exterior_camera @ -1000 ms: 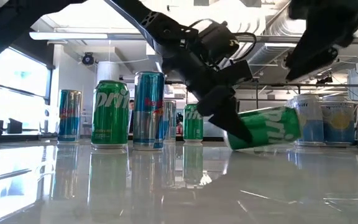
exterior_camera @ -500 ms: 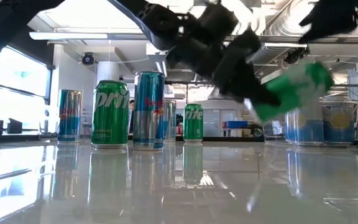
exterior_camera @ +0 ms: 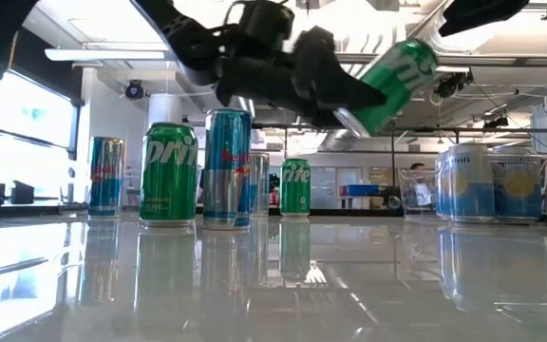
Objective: Sort soda cans
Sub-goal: Put the middle right green soda can into the bottom transparent bin
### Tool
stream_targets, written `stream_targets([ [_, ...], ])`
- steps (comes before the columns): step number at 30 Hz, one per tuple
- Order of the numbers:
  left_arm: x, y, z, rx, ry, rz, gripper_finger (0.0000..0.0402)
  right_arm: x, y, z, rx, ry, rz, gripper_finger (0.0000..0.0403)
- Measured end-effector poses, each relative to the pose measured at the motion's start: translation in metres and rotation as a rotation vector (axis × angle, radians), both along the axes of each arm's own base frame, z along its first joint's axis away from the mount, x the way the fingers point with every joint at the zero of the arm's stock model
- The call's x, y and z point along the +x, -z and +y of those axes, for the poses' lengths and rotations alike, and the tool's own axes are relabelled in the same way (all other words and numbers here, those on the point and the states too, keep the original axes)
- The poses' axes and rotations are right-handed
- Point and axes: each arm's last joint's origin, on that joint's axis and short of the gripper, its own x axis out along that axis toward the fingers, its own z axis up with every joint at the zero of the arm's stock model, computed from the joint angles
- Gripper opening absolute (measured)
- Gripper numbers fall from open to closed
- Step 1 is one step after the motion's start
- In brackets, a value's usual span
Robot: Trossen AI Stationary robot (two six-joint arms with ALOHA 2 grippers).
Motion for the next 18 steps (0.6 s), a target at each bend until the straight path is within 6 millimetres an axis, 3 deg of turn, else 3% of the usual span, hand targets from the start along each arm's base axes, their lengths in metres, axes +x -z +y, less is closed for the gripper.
stream_targets([
  [4,-0.012,-0.005,-0.002,-0.002,0.003,-0.023,0.0315,0.010,0.000,-0.013,0.068,-0.025,0.088,0.0319],
  [12,-0.017,-0.008,-0.002,-0.026,0.029,-0.019,0.0317,0.030,-0.022,-0.041,0.183,-0.159,0.194,0.0341],
  [18,-0.019,-0.008,0.004,-0.105,0.137,-0.005,0.0318,0.035,-0.031,-0.047,0.028,-0.299,0.237,0.0342],
])
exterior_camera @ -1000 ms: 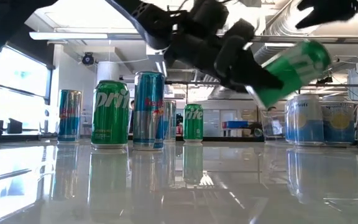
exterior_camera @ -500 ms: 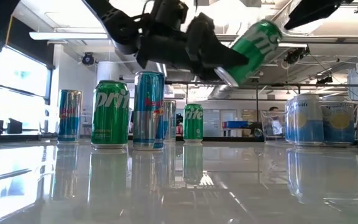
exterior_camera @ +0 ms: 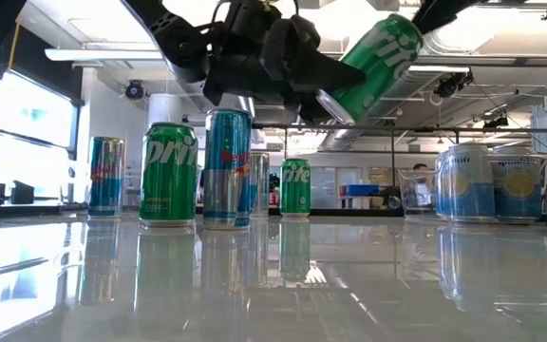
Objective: Sort soda cans
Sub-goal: Put the middle right green soda can into the bottom transparent bin
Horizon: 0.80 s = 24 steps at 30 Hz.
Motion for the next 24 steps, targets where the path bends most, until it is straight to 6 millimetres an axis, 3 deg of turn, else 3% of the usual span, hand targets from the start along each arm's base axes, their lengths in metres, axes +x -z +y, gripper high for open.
stream_targets([
  [6,-0.004,-0.001,0.015,-0.063,0.106,0.002,0.0319,0.007,0.004,0.003,-0.241,-0.225,0.070,0.0342],
  [12,-0.008,-0.001,0.024,-0.116,0.207,0.005,0.0319,0.024,0.002,0.007,-0.389,-0.271,0.012,0.0342],
  [24,-0.009,-0.001,0.024,-0.123,0.218,0.012,0.0319,0.049,0.021,0.005,-0.496,-0.384,0.104,0.0342],
])
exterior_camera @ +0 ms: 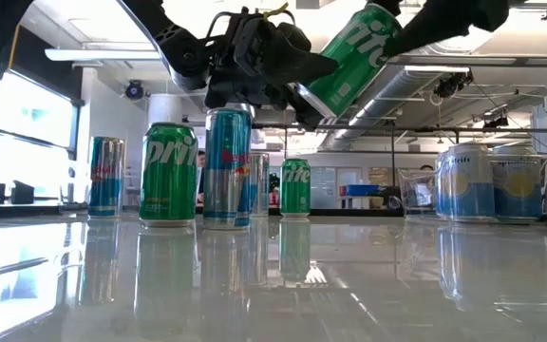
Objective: Sort soda cans
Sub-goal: Put the middle right green soda can into the bottom transparent bin
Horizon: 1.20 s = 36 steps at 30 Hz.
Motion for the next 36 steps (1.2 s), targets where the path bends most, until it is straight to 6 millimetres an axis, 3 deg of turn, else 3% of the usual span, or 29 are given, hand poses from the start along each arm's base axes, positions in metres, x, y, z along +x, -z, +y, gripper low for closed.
stream_targets([
  [7,0.000,-0.001,0.000,-0.005,0.010,-0.004,0.0319,0.008,0.007,-0.004,-0.003,0.008,0.031,0.0340],
  [18,-0.001,-0.001,0.001,-0.008,0.009,0.000,0.0319,0.011,0.007,-0.003,0.019,0.008,0.002,0.0297],
  [36,-0.002,0.002,0.010,0.043,-0.056,0.008,0.0319,0.007,0.011,-0.004,0.316,0.286,-0.045,0.0293],
])
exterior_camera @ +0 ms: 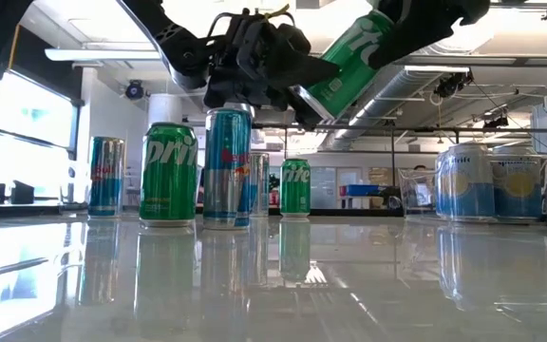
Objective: Sort soda cans
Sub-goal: Put the middle right green soda can into the bottom transparent bin
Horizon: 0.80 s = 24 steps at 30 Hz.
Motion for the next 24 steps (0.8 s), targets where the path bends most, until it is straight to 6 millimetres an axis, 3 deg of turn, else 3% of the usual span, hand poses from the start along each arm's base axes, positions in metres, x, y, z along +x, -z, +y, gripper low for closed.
stream_targets([
  [9,-0.003,0.002,0.013,0.009,-0.048,0.015,0.0319,-0.002,0.003,-0.009,0.068,0.090,0.034,0.0292],
  [24,0.001,0.006,-0.009,0.078,-0.019,0.027,0.0298,0.005,0.001,-0.020,0.168,0.053,0.009,0.0302],
])
